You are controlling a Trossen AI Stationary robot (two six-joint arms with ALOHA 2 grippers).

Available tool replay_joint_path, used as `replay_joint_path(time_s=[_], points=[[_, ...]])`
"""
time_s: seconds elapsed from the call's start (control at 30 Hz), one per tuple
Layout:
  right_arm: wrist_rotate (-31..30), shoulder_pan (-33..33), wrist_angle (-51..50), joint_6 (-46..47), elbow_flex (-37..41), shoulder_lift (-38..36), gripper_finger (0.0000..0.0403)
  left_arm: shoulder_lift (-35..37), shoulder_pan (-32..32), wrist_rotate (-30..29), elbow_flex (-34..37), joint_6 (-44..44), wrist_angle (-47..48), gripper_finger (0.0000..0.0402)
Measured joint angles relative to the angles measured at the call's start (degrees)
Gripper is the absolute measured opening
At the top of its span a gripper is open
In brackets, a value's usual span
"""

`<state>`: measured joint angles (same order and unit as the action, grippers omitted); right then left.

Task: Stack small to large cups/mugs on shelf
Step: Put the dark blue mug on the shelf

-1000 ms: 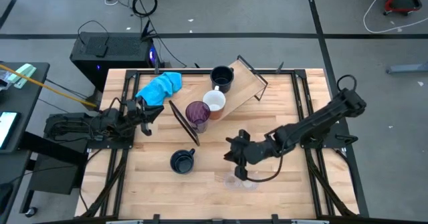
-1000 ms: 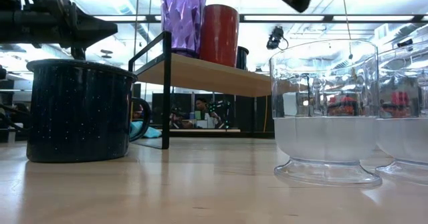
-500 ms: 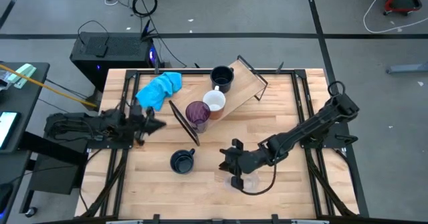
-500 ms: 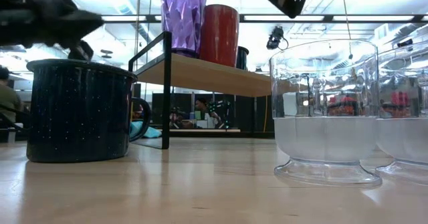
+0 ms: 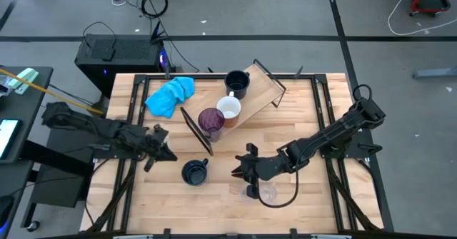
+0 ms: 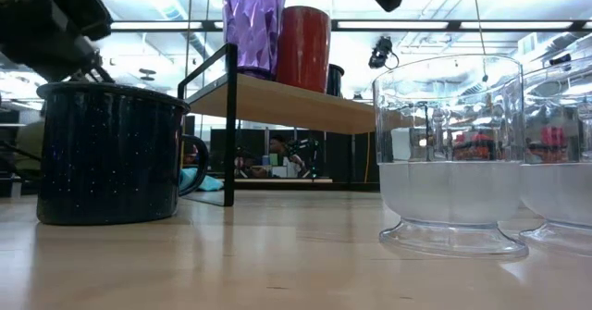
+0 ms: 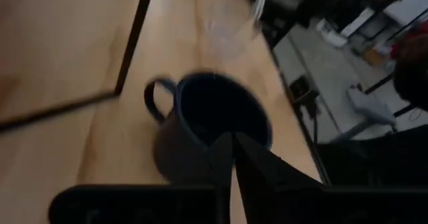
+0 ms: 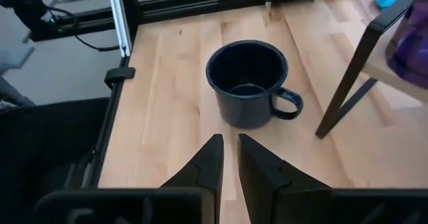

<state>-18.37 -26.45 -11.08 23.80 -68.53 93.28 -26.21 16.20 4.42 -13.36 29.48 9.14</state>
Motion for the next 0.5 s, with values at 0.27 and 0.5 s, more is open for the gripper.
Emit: replay_joint_path(time_s=[0.27, 0.5], points=[[0.0, 0.6, -2.2, -10.5, -1.9, -0.1, 0.0051, -11.8, 4.2, -1.6, -2.9, 6.7, 0.2, 0.0070], [0.0, 4.0, -6.1, -18.0, -1.9, -0.1, 0.0051, -21.0, 6.2, -5.8, -10.1, 14.5, 6.5, 0.0101]])
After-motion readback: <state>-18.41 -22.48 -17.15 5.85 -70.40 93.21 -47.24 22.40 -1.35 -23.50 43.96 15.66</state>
